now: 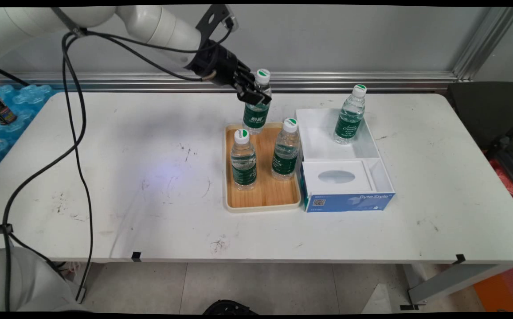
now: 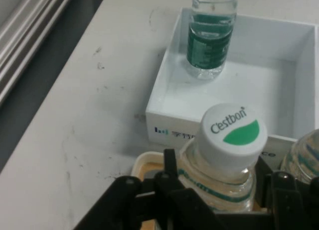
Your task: Place the picked object on the tray
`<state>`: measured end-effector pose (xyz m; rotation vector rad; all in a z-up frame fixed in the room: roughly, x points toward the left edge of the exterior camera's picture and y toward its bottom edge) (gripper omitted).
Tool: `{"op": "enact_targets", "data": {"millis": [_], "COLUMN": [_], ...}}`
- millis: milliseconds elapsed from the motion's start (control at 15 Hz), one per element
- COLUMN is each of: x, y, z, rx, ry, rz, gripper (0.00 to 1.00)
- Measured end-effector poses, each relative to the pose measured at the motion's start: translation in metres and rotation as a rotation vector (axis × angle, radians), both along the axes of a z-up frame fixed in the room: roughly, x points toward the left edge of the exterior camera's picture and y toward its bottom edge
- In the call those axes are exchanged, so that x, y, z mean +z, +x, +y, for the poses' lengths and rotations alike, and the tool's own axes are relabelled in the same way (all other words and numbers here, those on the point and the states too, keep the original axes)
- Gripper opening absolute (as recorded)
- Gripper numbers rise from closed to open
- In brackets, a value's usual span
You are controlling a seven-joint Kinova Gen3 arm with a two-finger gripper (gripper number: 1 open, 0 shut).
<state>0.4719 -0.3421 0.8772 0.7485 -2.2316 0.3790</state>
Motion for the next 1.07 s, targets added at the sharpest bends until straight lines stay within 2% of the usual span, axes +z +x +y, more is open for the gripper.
{"op": "enact_targets", "data": {"millis": [1067], "x": [-0.052], "y": [-0.010], "z": [-0.024], "rx": [-0.037], "ry": [-0.018], "rz": [0.059], "gripper": [0.00]}}
